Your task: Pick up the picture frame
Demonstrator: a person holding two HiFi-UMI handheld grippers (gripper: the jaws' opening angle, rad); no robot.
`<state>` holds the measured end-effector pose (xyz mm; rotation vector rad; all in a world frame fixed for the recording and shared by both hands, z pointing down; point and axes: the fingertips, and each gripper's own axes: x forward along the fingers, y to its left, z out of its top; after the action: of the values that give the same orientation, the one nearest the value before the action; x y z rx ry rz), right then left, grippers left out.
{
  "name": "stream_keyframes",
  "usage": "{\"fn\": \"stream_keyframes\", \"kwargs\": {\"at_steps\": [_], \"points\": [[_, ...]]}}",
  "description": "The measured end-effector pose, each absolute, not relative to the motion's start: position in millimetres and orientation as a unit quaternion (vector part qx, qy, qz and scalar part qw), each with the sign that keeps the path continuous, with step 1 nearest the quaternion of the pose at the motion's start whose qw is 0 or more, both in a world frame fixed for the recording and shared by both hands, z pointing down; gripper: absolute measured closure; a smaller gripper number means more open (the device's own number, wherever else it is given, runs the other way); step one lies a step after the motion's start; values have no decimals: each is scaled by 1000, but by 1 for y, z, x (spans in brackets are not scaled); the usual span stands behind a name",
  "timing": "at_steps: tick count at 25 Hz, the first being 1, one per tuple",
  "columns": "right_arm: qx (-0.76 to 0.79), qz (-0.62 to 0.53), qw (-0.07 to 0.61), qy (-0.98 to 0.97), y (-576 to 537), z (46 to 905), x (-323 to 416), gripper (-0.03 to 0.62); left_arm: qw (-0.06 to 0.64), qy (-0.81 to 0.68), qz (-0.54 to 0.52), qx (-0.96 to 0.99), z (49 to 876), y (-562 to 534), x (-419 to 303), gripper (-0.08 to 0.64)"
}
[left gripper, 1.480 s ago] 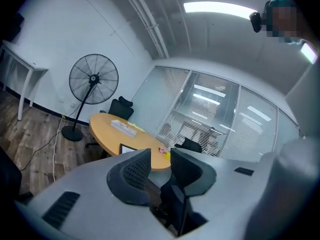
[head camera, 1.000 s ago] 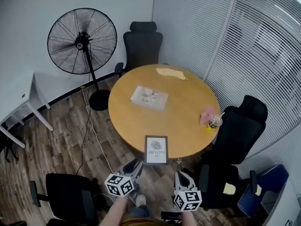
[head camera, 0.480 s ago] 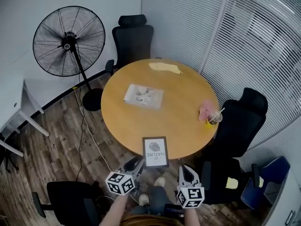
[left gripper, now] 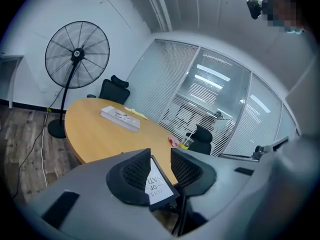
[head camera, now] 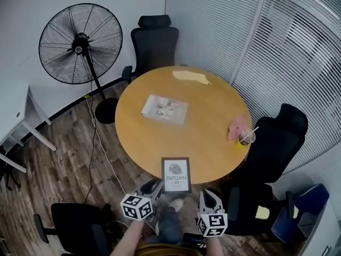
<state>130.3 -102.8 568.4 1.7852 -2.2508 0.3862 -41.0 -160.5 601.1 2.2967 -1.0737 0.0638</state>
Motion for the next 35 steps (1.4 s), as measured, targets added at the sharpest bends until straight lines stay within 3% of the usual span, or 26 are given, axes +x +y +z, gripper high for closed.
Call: {"fn": "stream_keyframes", "kwargs": {"at_steps": [24,35], "points": [[546,162,228,-790,-144,645,127,580,418,-400,118,807,716,-167,-41,416],[528,194,249,-788,-159,673,133,580,517,-354,118,770,756,-169,-21,359]]}}
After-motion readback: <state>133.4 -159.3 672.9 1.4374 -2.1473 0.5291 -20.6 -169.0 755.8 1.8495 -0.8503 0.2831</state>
